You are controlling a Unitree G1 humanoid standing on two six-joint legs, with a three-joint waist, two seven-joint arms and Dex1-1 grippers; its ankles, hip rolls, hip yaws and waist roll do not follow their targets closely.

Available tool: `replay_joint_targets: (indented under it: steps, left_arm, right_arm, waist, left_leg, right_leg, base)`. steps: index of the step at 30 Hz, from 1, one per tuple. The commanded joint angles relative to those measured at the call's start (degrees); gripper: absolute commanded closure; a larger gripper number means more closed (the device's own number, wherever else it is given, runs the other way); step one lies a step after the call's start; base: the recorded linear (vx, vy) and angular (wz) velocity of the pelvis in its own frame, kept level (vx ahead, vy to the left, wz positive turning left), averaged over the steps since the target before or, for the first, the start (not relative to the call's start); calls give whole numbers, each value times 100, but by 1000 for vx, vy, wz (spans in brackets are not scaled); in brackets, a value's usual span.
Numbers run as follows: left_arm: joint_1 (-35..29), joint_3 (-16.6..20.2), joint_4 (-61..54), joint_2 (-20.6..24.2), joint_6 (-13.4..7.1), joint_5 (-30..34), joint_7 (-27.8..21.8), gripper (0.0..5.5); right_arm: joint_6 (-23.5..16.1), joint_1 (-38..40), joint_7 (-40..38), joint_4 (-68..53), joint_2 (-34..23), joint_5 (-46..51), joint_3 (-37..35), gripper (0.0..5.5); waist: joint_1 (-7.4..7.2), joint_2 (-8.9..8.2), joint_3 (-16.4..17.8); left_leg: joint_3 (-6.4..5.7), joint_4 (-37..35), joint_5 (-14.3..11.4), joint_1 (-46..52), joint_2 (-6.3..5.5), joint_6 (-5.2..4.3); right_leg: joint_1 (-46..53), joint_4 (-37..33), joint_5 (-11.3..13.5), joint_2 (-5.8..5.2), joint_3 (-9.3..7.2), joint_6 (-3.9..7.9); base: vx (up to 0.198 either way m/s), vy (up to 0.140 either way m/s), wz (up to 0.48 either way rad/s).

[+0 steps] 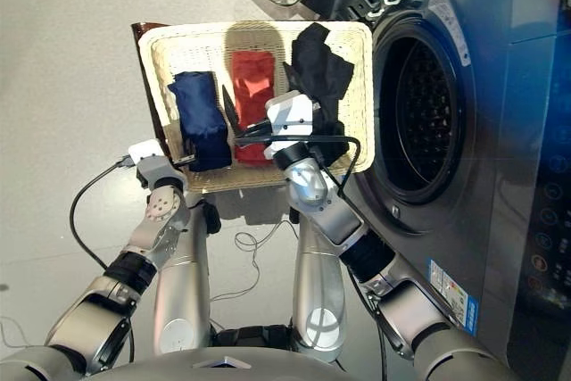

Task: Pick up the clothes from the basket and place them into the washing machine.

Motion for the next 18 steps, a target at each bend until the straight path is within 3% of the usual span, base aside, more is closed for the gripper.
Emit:
replay_joint_targets:
  steps: [1, 7, 12, 16, 18]
  left_arm:
    - [425, -18, -897, 202, -345, 475, 44, 0]
    - [764, -191, -1924, 615, -464, 1450, -227, 0]
    - [703, -351, -2492, 763, -610, 1733, -239, 0]
    - [181, -790, -2540, 796, -618, 1939, -343, 0]
    - [-539, -1259, -2126, 587, -615, 1712, -621, 0]
  right_arm:
    - [-240, 69, -9, -805, -223, -216, -298, 0]
    - [-366, 229, -11, -913, -390, -308, -561, 0]
    - [-480, 325, -119, -1109, -453, -316, -792, 0]
    - [-586, 195, -184, -1163, -401, -207, -826, 0]
    - [-580, 56, -52, -1174, -350, 22, -742, 0]
  waist:
    - [49, 313, -72]
    - [101, 368, -72]
    - [92, 369, -72]
    - [42, 317, -72]
    - [-43, 221, -72]
  left_leg:
    - [-117, 513, -565, 153, 123, -272]
    - [-146, 603, -627, 129, 124, -271]
    - [-169, 720, -689, 61, 146, -273]
    - [-173, 798, -716, -25, 156, -276]
    - [-165, 823, -722, -41, 167, -285]
  right_leg:
    - [-72, -380, 293, 92, 285, 106]
    - [-83, -291, 220, 85, 285, 116]
    - [-148, -184, 187, 70, 278, 125]
    - [-222, -115, 174, 70, 282, 130]
    - [-249, -92, 185, 79, 296, 133]
  base:
    - [0, 0, 0]
    - [0, 0, 0]
    - [0, 0, 0]
    - [0, 0, 0]
    - [0, 0, 0]
